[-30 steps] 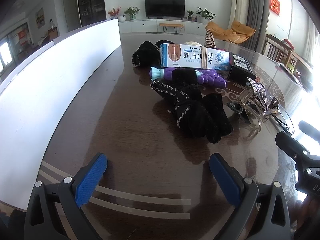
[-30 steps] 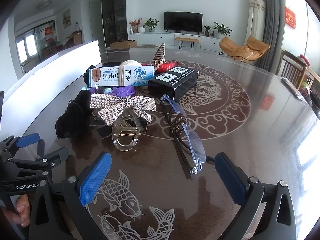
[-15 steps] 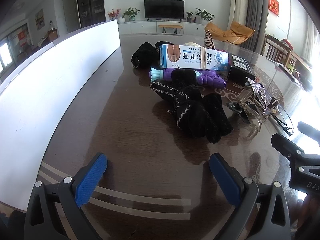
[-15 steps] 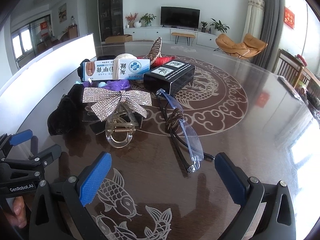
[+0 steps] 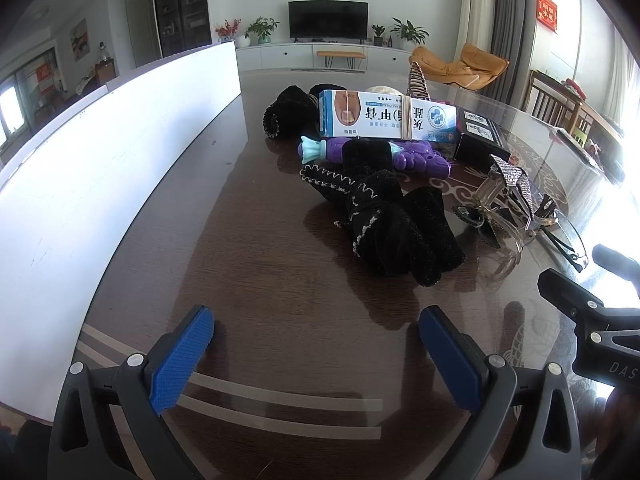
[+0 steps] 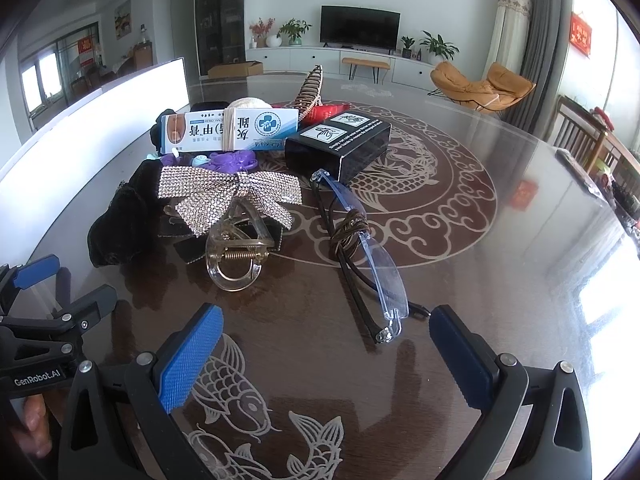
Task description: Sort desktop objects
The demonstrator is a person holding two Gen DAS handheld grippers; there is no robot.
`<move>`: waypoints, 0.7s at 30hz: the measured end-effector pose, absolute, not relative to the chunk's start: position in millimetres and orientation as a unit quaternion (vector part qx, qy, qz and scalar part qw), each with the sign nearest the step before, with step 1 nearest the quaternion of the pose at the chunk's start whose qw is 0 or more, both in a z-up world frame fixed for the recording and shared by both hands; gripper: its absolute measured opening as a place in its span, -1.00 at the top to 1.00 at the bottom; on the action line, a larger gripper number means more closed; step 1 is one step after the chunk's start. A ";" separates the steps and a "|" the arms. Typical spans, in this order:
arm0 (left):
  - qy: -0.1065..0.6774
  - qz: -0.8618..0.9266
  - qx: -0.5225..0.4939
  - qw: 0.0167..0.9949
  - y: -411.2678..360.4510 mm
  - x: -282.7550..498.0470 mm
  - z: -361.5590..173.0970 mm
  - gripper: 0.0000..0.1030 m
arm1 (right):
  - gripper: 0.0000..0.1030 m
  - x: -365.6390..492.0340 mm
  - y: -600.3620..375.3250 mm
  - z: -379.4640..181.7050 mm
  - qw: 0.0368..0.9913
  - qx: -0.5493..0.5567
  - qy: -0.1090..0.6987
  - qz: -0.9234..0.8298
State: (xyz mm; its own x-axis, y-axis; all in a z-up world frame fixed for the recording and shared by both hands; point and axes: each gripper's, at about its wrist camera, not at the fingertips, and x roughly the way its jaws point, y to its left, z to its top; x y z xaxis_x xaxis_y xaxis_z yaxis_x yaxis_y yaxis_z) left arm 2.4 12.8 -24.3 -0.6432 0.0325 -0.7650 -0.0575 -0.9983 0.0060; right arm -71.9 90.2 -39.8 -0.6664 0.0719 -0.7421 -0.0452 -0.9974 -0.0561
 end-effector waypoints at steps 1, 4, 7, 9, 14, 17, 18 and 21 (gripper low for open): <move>0.015 0.906 -0.422 0.025 12.8 2.3 -24.3 -1.00 | -1.00 -71.8 90.4 -39.8 0.033 -0.407 -0.016 0.912; 0.015 0.906 -0.422 0.025 12.8 2.5 -24.5 -1.00 | -1.00 -72.1 90.2 -40.5 0.033 -0.408 -0.016 0.912; 0.015 0.906 -0.422 0.025 12.8 2.5 -24.5 -1.00 | -1.00 -72.1 90.7 -40.5 0.033 -0.407 -0.016 0.912; 0.015 0.906 -0.422 0.025 12.8 2.5 -24.6 -1.00 | -1.00 -72.3 90.7 -40.6 0.033 -0.408 -0.016 0.912; 0.018 0.905 -0.423 0.033 12.2 1.4 -22.9 -1.00 | -1.00 -72.0 90.6 -40.4 0.033 -0.408 -0.016 0.912; 0.018 0.906 -0.423 0.032 12.1 1.5 -22.1 -1.00 | -1.00 -71.6 91.0 -40.0 0.034 -0.407 -0.014 0.913; 0.018 0.906 -0.423 0.033 12.2 1.4 -21.9 -1.00 | -1.00 -71.8 91.1 -40.1 0.034 -0.407 -0.013 0.913; 0.017 0.905 -0.424 0.032 12.2 1.2 -22.2 -1.00 | -1.00 -71.5 93.0 -40.1 0.031 -0.407 -0.007 0.913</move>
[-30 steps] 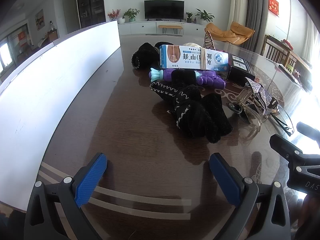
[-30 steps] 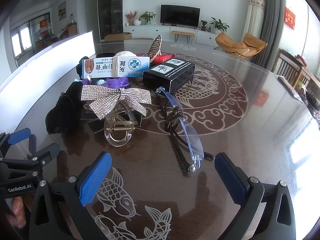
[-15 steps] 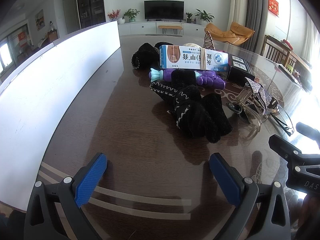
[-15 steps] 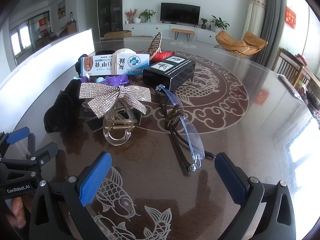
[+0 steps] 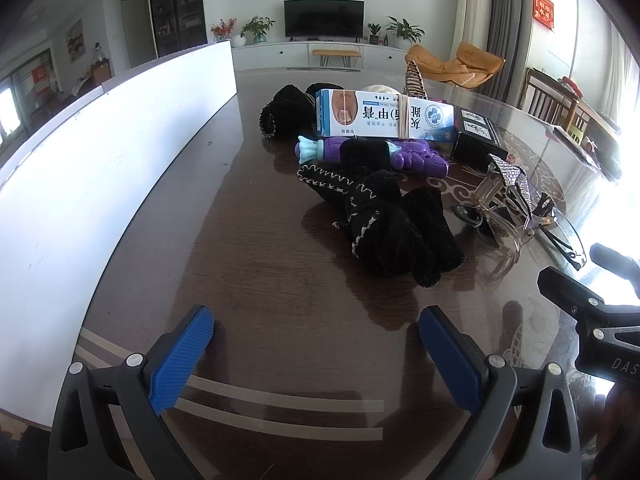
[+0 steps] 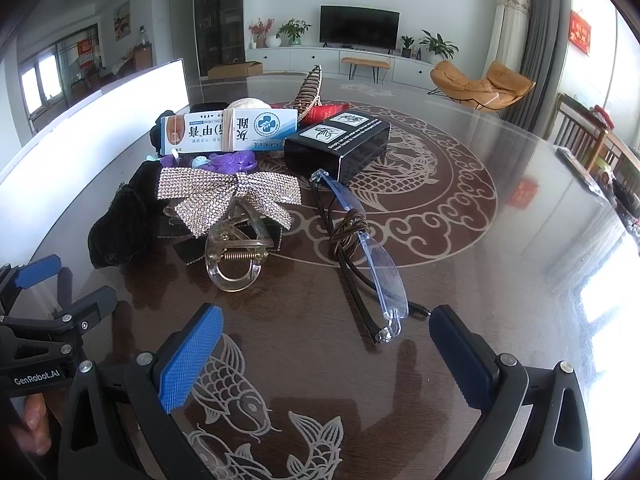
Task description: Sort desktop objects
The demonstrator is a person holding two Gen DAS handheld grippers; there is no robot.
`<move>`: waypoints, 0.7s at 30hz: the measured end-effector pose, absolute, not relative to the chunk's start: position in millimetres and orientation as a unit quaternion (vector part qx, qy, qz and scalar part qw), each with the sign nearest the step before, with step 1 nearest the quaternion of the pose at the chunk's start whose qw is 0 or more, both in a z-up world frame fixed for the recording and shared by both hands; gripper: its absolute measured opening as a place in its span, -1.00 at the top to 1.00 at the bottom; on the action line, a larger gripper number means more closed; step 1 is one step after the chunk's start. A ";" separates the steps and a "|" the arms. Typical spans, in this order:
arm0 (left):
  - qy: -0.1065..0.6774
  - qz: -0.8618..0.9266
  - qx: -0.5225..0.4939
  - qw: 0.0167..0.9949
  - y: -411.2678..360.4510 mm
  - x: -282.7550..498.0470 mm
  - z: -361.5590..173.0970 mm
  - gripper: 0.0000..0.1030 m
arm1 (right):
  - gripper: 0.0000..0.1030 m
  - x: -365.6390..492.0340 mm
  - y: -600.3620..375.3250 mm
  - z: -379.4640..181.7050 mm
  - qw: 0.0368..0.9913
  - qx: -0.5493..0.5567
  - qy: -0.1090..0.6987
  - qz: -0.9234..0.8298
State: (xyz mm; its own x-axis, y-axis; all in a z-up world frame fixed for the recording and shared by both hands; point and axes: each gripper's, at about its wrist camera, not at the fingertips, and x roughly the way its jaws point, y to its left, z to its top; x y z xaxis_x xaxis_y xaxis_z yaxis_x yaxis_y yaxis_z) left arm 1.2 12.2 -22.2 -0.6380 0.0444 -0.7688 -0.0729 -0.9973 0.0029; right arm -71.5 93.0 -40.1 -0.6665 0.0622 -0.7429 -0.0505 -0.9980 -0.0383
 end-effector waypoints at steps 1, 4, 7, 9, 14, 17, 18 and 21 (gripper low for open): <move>0.017 0.905 -0.425 0.032 12.3 0.8 -22.3 -1.00 | -1.00 -71.8 93.5 -40.3 0.030 -0.408 -0.005 0.912; 0.016 0.905 -0.425 0.030 11.5 2.2 -23.4 -1.00 | -1.00 -75.0 96.6 -42.4 0.032 -0.418 0.003 0.908; 0.015 0.905 -0.424 0.028 11.9 2.2 -24.1 -1.00 | -1.00 -76.1 97.6 -43.1 0.036 -0.423 0.005 0.906; 0.016 0.905 -0.425 0.028 12.1 2.3 -24.2 -1.00 | -1.00 -79.2 97.5 -46.3 0.036 -0.435 0.002 0.900; 0.017 0.904 -0.426 0.030 12.8 1.7 -25.0 -1.00 | -1.00 -83.0 97.1 -49.7 0.029 -0.451 0.001 0.892; 0.020 0.902 -0.430 0.036 12.6 1.2 -25.2 -1.00 | -1.00 -86.8 100.0 -49.9 0.016 -0.462 -0.001 0.887; 0.020 0.901 -0.431 0.038 12.5 1.0 -25.1 -1.00 | -1.00 -88.9 100.7 -49.5 0.011 -0.465 -0.008 0.885; 0.019 0.901 -0.431 0.038 12.2 1.2 -25.3 -1.00 | -1.00 -97.5 104.4 -49.0 -0.015 -0.477 -0.026 0.878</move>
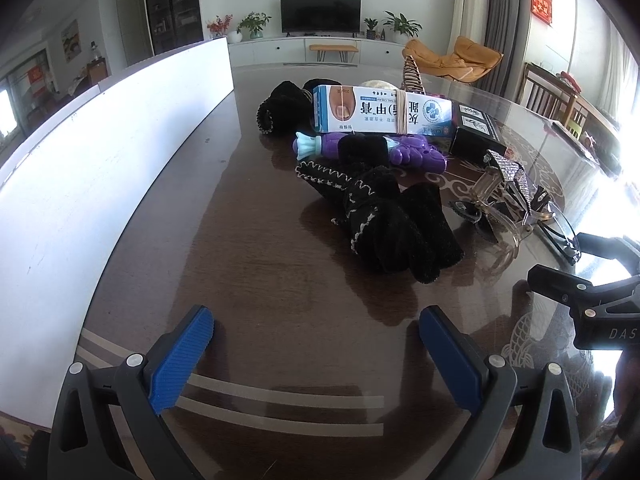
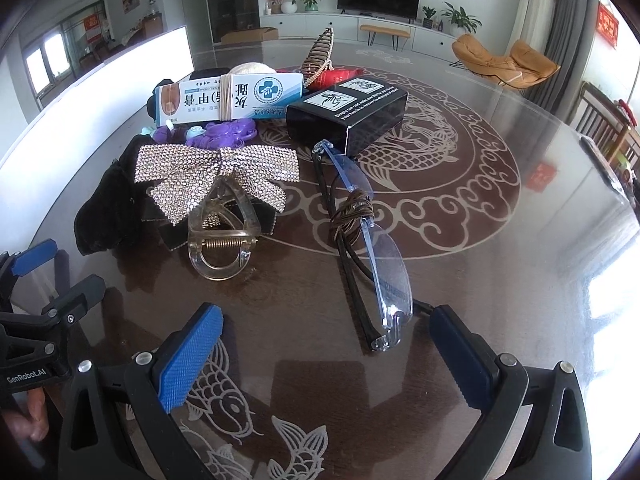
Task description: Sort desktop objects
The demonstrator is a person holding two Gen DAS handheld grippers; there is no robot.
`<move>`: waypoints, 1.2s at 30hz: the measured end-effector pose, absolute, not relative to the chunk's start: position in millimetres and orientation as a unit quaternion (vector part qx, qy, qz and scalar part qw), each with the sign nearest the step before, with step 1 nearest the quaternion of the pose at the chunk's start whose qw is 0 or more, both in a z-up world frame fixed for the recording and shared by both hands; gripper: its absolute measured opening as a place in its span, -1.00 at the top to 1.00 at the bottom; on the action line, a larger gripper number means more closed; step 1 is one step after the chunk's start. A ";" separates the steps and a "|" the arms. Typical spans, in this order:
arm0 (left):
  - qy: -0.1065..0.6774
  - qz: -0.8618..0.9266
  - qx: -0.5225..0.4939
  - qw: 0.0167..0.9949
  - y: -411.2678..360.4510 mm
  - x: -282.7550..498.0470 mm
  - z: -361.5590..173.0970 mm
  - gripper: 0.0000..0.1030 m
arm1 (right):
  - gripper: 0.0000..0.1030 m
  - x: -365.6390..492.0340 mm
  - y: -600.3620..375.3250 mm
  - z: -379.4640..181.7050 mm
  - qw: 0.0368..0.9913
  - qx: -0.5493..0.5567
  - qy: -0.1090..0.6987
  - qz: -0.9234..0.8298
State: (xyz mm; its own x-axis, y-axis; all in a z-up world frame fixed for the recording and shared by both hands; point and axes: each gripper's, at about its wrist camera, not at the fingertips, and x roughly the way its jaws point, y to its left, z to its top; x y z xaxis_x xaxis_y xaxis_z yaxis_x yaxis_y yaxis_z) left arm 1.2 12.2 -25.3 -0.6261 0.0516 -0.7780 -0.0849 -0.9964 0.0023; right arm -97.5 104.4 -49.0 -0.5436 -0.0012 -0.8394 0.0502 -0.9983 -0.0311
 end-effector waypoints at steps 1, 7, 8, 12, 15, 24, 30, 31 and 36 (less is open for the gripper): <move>0.020 0.902 -0.431 0.038 12.5 1.0 -25.1 -1.00 | -1.00 -100.4 106.2 -49.2 0.024 0.479 0.030 -0.877; 0.026 0.897 -0.438 0.052 12.1 2.1 -24.2 -1.00 | -1.00 -110.2 121.0 -51.5 0.063 0.455 0.039 -0.887; 0.029 0.896 -0.438 0.057 11.7 2.5 -23.9 -1.00 | -1.00 -110.5 120.7 -52.0 0.064 0.455 0.041 -0.887; 0.027 0.891 -0.450 0.060 8.4 2.6 -22.0 -1.00 | -1.00 -109.1 118.4 -53.3 0.061 0.454 0.041 -0.888; -0.029 0.891 -0.444 0.090 -1.5 6.4 -14.0 -1.00 | -1.00 -108.7 117.7 -53.3 0.059 0.454 0.040 -0.888; -0.053 0.900 -0.430 0.048 15.9 -47.8 14.1 -1.00 | -1.00 -108.9 116.9 -52.6 0.059 0.454 0.040 -0.888; -0.022 0.875 -0.483 0.017 17.8 -82.6 -17.5 -0.99 | -1.00 -108.9 117.3 -52.6 0.058 0.454 0.039 -0.888; -0.012 0.879 -0.475 0.021 15.6 -78.5 -17.4 -0.91 | -1.00 -108.9 117.6 -52.6 0.058 0.454 0.039 -0.888; 0.024 0.888 -0.458 0.043 -7.7 -51.8 -16.3 -0.46 | -1.00 -108.8 117.4 -52.6 0.058 0.454 0.039 -0.888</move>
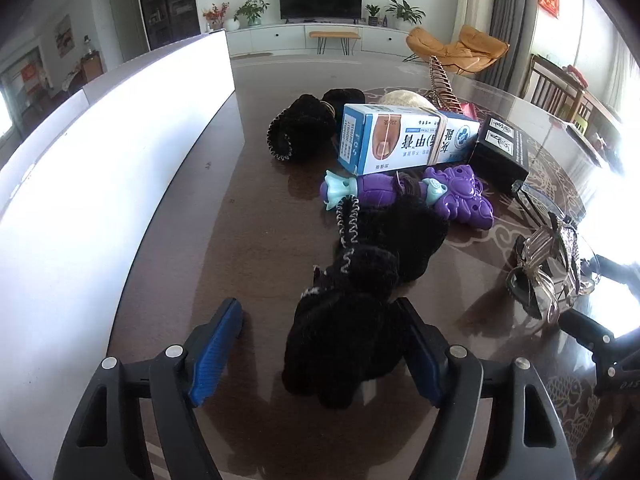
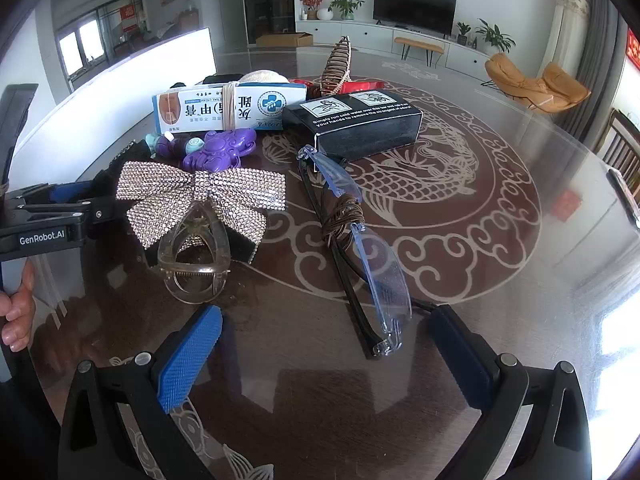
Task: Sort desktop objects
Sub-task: 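Lower the left tool onto the black knit glove and close on it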
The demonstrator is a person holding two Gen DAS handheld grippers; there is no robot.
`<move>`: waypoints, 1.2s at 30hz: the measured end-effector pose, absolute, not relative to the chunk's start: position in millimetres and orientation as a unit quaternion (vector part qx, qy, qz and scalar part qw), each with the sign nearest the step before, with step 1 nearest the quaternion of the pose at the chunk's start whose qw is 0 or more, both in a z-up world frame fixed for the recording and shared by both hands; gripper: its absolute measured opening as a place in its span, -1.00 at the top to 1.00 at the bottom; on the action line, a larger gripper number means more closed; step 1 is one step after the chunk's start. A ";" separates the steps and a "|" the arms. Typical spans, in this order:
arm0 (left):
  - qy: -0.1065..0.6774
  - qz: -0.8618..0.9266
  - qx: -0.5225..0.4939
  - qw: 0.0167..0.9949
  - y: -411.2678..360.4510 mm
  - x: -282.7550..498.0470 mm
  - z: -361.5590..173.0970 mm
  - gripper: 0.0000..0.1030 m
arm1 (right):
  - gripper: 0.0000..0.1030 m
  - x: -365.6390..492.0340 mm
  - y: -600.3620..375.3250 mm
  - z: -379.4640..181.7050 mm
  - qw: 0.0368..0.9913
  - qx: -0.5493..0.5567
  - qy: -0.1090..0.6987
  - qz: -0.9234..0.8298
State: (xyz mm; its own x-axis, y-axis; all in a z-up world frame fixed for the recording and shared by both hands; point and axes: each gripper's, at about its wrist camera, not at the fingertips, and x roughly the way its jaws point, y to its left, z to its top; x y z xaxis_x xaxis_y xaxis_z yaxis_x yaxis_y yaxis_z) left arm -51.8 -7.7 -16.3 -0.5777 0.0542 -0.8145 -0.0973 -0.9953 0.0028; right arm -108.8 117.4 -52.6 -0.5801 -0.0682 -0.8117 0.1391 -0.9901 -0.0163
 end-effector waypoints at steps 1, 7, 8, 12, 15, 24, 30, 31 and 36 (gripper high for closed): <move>0.025 0.889 -0.455 0.044 -13.4 -48.3 -16.6 -0.46 | -1.00 -108.8 117.7 -52.6 0.058 0.454 0.039 -0.888; 0.034 0.889 -0.453 0.058 -14.4 -46.9 -18.5 -0.67 | -1.00 -108.8 117.7 -52.6 0.058 0.455 0.039 -0.888; 0.038 0.889 -0.452 0.064 -11.0 -48.2 -18.3 -0.69 | -1.00 -108.6 117.2 -52.6 0.058 0.455 0.039 -0.888; 0.050 0.887 -0.453 0.076 -3.2 -52.3 -17.1 -0.78 | -1.00 -108.7 117.4 -52.6 0.058 0.455 0.039 -0.888; 0.049 0.883 -0.459 0.081 -3.3 -58.2 -17.6 -0.88 | -1.00 -108.5 117.0 -52.6 0.058 0.455 0.039 -0.888; 0.054 0.879 -0.465 0.093 -0.6 -70.3 -20.8 -1.00 | -1.00 -108.6 117.2 -52.6 0.058 0.455 0.039 -0.888; 0.056 0.870 -0.481 0.094 0.2 -75.4 -19.3 -1.00 | -1.00 -108.6 117.2 -52.6 0.058 0.455 0.039 -0.888; 0.059 0.866 -0.486 0.096 0.6 -76.9 -18.9 -1.00 | -1.00 -108.7 117.4 -52.6 0.058 0.455 0.038 -0.888; 0.089 0.858 -0.499 0.084 7.9 -95.2 -8.7 -0.86 | -1.00 -108.5 117.2 -52.5 0.057 0.455 0.039 -0.888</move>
State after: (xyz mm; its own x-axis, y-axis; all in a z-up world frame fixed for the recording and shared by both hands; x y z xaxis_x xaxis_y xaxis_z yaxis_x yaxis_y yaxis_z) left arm -95.2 7.9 -8.7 -0.4872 0.0553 -0.8715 -0.2330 -0.9701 0.0687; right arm -108.5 117.2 -52.5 -0.5800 -0.0666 -0.8119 0.1367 -0.9905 -0.0164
